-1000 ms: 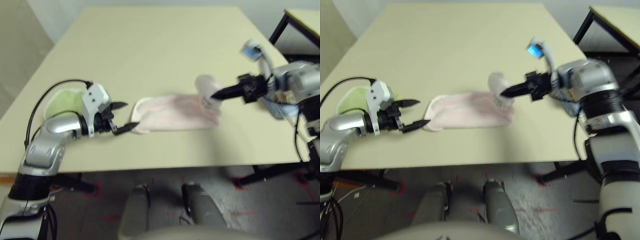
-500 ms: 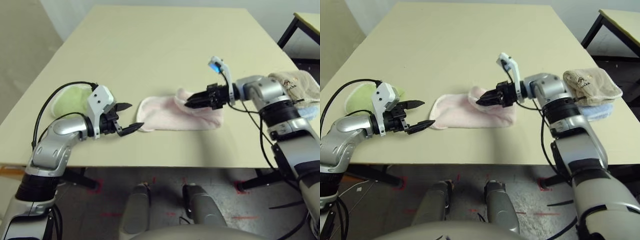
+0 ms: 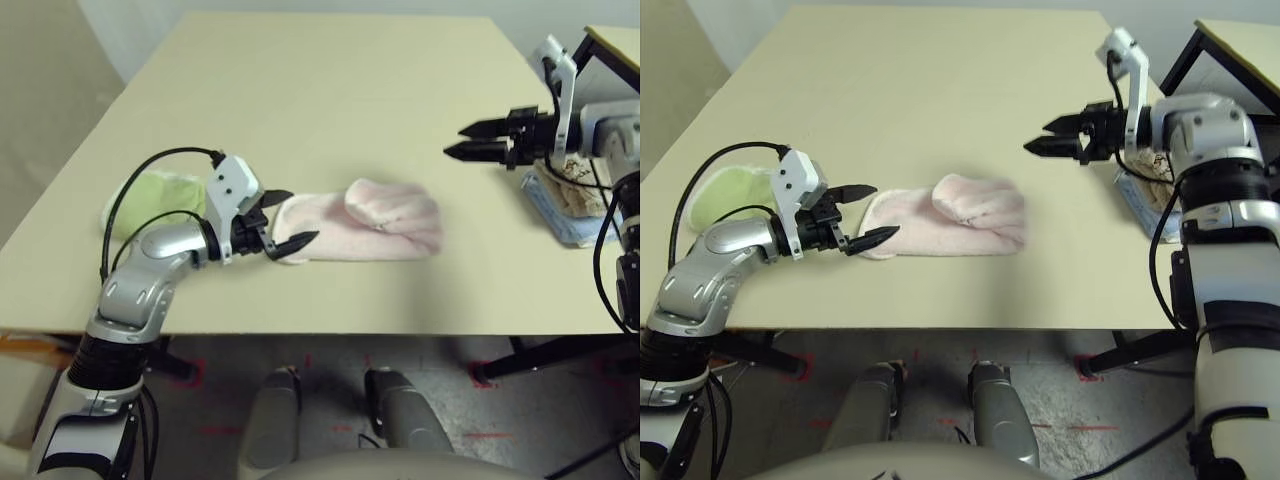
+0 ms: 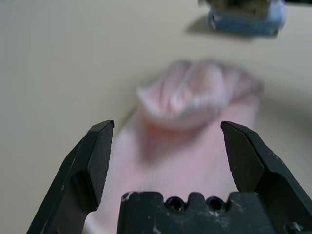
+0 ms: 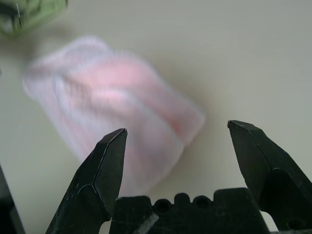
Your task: Fold the towel and set it aside.
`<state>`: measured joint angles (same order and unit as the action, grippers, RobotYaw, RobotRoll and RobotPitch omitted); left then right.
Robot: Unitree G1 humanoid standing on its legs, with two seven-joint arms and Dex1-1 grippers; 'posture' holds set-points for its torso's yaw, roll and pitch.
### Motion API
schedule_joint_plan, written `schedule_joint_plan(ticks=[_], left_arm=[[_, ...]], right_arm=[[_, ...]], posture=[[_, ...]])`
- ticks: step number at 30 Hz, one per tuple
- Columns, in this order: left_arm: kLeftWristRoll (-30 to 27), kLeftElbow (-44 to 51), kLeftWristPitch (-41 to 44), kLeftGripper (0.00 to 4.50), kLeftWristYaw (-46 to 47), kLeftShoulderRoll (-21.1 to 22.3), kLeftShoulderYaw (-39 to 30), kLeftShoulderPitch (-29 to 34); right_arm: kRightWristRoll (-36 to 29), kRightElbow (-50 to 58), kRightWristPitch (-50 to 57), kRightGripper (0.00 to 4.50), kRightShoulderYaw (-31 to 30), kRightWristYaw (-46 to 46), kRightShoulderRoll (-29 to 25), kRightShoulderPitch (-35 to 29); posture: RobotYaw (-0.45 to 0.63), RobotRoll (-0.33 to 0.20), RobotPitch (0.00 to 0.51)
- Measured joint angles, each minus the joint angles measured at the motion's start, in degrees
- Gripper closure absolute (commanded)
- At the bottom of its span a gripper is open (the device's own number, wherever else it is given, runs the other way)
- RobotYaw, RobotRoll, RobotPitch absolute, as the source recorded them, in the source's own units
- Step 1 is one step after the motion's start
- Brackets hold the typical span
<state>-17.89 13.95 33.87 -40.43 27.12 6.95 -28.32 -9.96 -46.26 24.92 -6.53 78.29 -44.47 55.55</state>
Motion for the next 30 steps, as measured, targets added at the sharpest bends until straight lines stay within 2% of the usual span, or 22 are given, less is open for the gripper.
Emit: schedule_joint_plan(ticks=[3,5,12,16,27,30], left_arm=[[1.10,-6.30,0.80,0.00,2.57,-5.93,1.60,-6.32],[1.44,-9.12,0.76,0.00,3.00,-8.24,2.70,-9.27],[3.62,-19.50,-1.34,0.00,1.69,-11.98,5.81,-11.53],[4.77,-19.66,-1.38,0.00,-1.01,-11.66,8.70,-11.61],[7.40,-19.14,5.57,0.00,-4.71,-6.67,13.10,-10.12],[8.27,-18.89,7.34,0.67,-4.75,-6.25,13.79,-10.12]], right_arm=[[0.24,1.13,-1.27,0.03,0.64,-0.52,-0.12,-2.20],[0.27,1.89,-1.58,0.03,0.68,-1.14,0.37,-2.91],[0.24,4.21,-1.86,0.03,0.91,-2.51,1.25,-5.26],[-0.03,5.83,-1.76,0.03,1.14,-3.15,1.44,-6.16],[-0.15,6.90,-1.37,0.03,1.19,-4.18,1.62,-7.01],[-0.17,7.04,-1.33,0.00,1.19,-4.38,2.14,-7.02]], posture=[[0.14,0.000,0.085],[0.14,0.000,0.085],[0.12,0.000,0.081],[0.11,0.000,0.081],[0.10,0.000,0.087],[0.10,0.000,0.090]])
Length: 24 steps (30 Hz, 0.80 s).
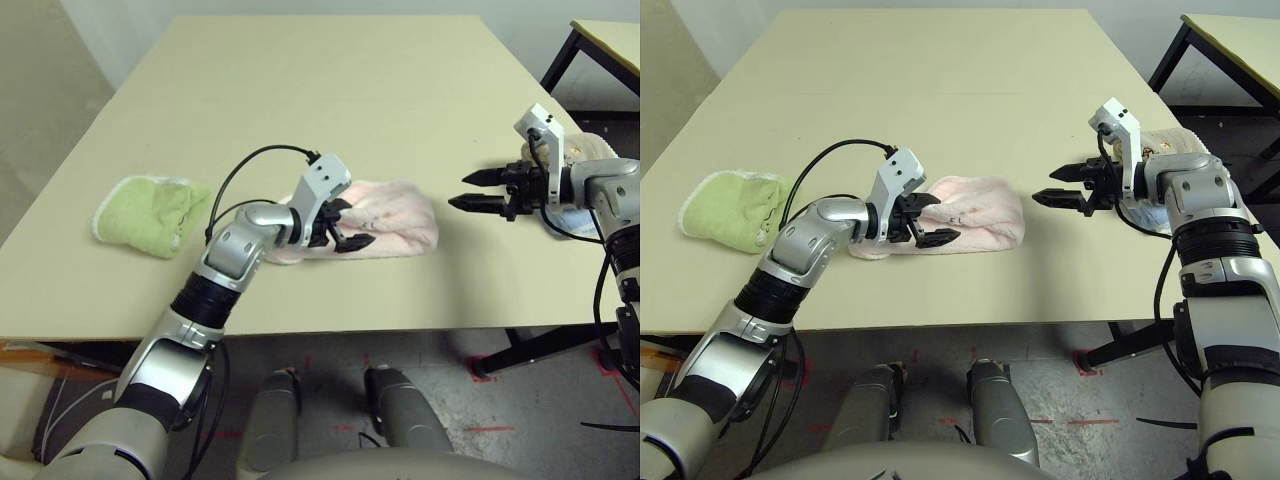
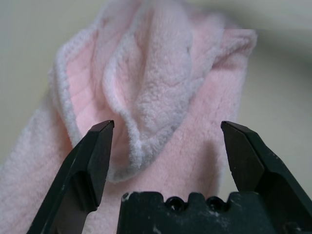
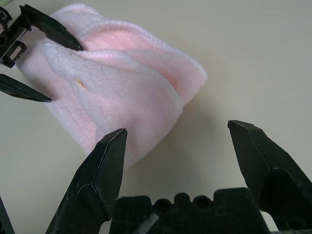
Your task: Fold the towel and set it aside.
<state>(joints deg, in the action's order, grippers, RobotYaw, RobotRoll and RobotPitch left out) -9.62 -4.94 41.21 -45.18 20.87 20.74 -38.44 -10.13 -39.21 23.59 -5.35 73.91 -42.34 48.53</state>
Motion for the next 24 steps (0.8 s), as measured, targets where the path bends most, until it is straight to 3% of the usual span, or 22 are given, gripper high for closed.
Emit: schedule_joint_plan(ticks=[10,21,24], left_arm=[[-2.42,9.46,10.29,4.47,-3.97,2.48,0.81,-0.02],[-13.58,19.96,24.27,4.47,-7.39,4.90,-0.40,-0.87],[-11.85,19.64,22.74,3.75,-5.76,6.60,1.71,-0.59]], right_arm=[[-0.02,0.73,-0.01,0.00,0.00,-0.90,0.59,-0.24],[0.02,0.19,-0.67,0.00,0.00,-2.14,1.39,-0.25],[0.03,0.18,-0.83,0.00,0.00,-2.23,1.43,-0.25]], posture=[[0.11,0.000,0.100],[0.11,0.000,0.107],[0.10,0.000,0.111]])
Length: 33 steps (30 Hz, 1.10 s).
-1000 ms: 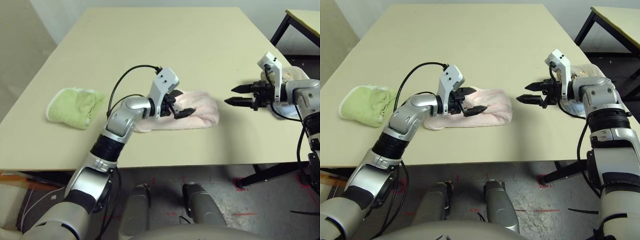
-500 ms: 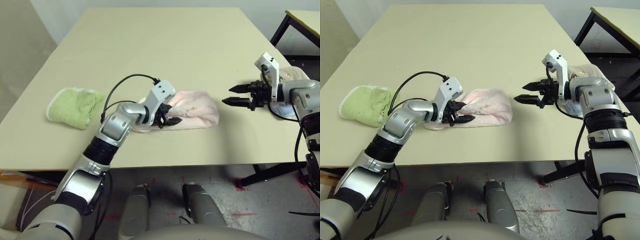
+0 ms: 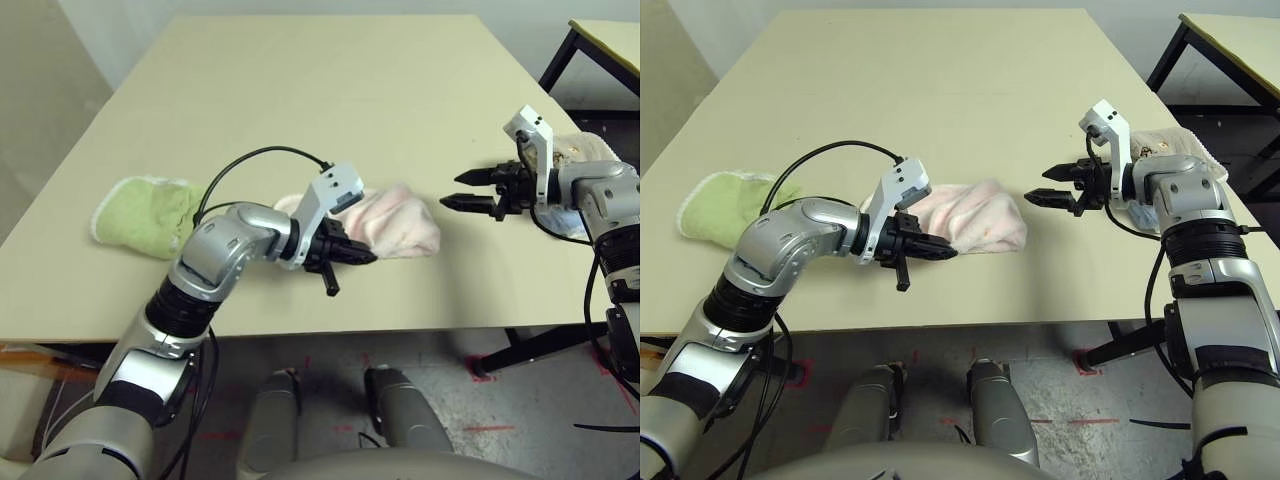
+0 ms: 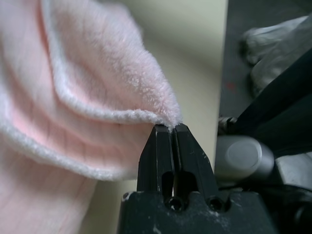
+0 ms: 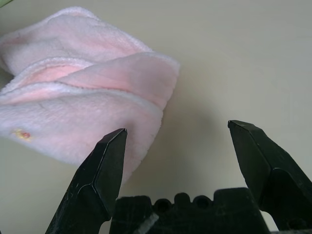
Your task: Fold the towel and set it aside.
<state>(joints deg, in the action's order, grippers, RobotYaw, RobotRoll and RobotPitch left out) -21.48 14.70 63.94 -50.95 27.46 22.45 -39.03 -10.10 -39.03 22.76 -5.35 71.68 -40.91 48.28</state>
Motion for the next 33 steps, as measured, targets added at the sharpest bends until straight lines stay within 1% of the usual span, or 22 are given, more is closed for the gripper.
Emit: schedule_joint_plan(ticks=[2,3,4,7,9,10,15,20,27,30,33], left_arm=[[2.03,-1.26,-1.76,3.07,1.74,0.34,1.09,0.44],[2.73,-2.24,-2.63,2.60,2.78,0.01,1.13,0.50],[3.53,-2.86,-3.62,2.23,3.98,-0.50,1.02,0.49],[4.84,-4.35,-6.00,1.13,6.75,-1.72,-0.06,0.38],[5.08,-4.38,-6.18,0.32,7.79,-1.91,-0.99,0.01],[4.79,-4.34,-5.80,0.02,7.99,-2.03,-1.76,-0.44],[1.27,-3.34,-1.10,0.02,8.29,-4.18,-6.57,-3.38],[-1.05,-3.41,1.83,0.02,9.31,-6.84,-7.83,-3.99],[-1.70,-5.10,2.55,0.02,11.62,-9.48,-7.93,-4.53],[-1.26,-8.12,2.37,0.02,13.39,-11.89,-7.69,-4.61],[-0.99,-11.08,2.10,0.02,14.19,-13.28,-7.62,-4.60]], right_arm=[[0.00,0.00,0.00,0.00,0.00,-0.03,0.00,-0.07],[0.00,0.03,0.00,0.00,0.00,-0.03,0.00,-0.16],[-0.01,0.07,0.00,0.00,0.00,-0.03,0.00,-0.34],[-0.02,0.17,0.01,0.00,0.00,0.06,0.01,-0.79],[-0.02,0.39,0.01,0.00,0.00,0.13,-0.01,-1.13],[-0.02,0.50,0.01,0.00,0.00,0.16,-0.01,-1.34],[-0.02,0.59,0.01,0.00,0.00,0.21,-0.01,-1.61],[-0.02,0.88,0.01,0.00,0.00,0.20,0.17,-1.80],[-0.02,1.32,0.03,0.00,0.00,0.18,0.33,-2.17],[-0.03,1.81,0.08,0.00,0.00,0.13,0.34,-2.35],[-0.04,2.54,0.27,0.00,0.00,0.03,0.46,-2.62]], posture=[[0.10,0.000,0.113],[0.10,0.000,0.114],[0.10,0.000,0.115],[0.10,0.000,0.116],[0.10,0.000,0.117],[0.10,0.000,0.118],[0.10,0.000,0.120],[0.10,0.000,0.121],[0.09,0.000,0.122],[0.09,0.000,0.122],[0.09,0.000,0.119]])
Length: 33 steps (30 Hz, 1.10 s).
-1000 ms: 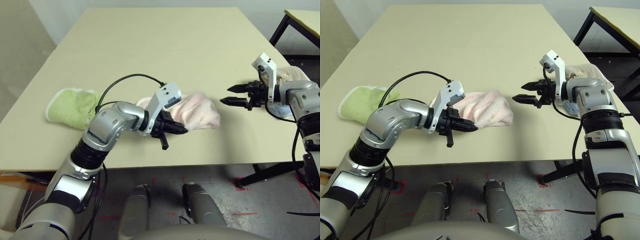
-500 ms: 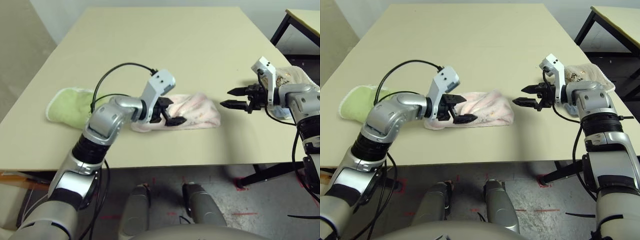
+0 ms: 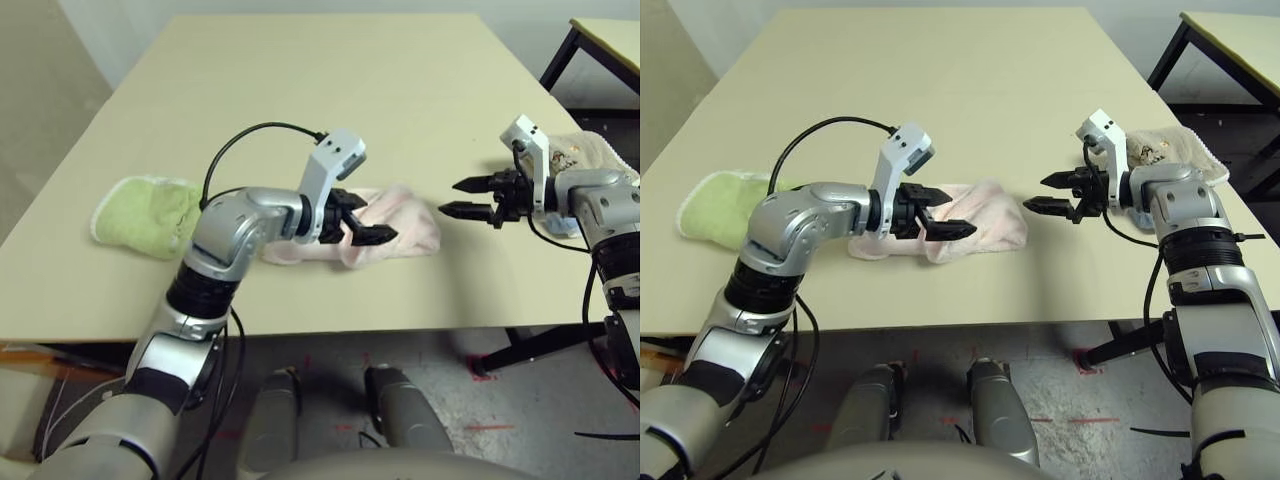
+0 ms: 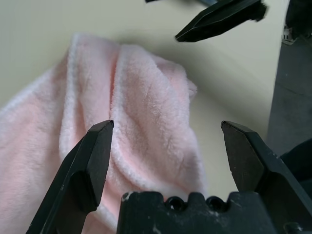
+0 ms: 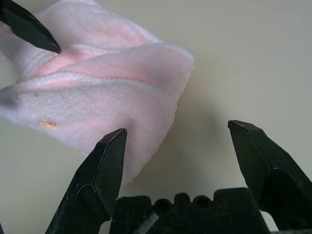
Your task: Fold the towel and set it aside.
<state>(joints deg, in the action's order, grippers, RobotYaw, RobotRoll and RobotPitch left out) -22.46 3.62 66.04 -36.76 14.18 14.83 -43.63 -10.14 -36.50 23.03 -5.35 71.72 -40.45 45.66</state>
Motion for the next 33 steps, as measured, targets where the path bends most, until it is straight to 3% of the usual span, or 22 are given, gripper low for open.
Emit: schedule_joint_plan(ticks=[13,21,24,33], left_arm=[[0.86,-10.80,-1.71,0.02,0.25,-1.64,-0.15,-0.08],[0.78,-13.55,-1.61,0.02,0.20,-0.50,-2.16,-0.76],[0.53,-13.54,-0.91,0.60,0.21,-0.18,-3.07,-0.76],[-1.28,-12.89,2.02,3.97,0.45,-0.45,-5.86,-0.71]], right_arm=[[-0.01,0.67,0.17,0.00,0.00,-0.96,0.30,-1.12],[-0.09,2.52,0.52,0.00,0.00,-1.28,0.30,-1.73],[-0.09,2.53,0.57,0.00,0.00,-1.58,0.30,-2.01],[-0.06,2.52,0.53,0.00,0.00,-1.88,0.32,-2.08]], posture=[[0.08,0.000,0.115],[0.07,0.000,0.115],[0.08,0.000,0.117],[0.08,0.000,0.117]])
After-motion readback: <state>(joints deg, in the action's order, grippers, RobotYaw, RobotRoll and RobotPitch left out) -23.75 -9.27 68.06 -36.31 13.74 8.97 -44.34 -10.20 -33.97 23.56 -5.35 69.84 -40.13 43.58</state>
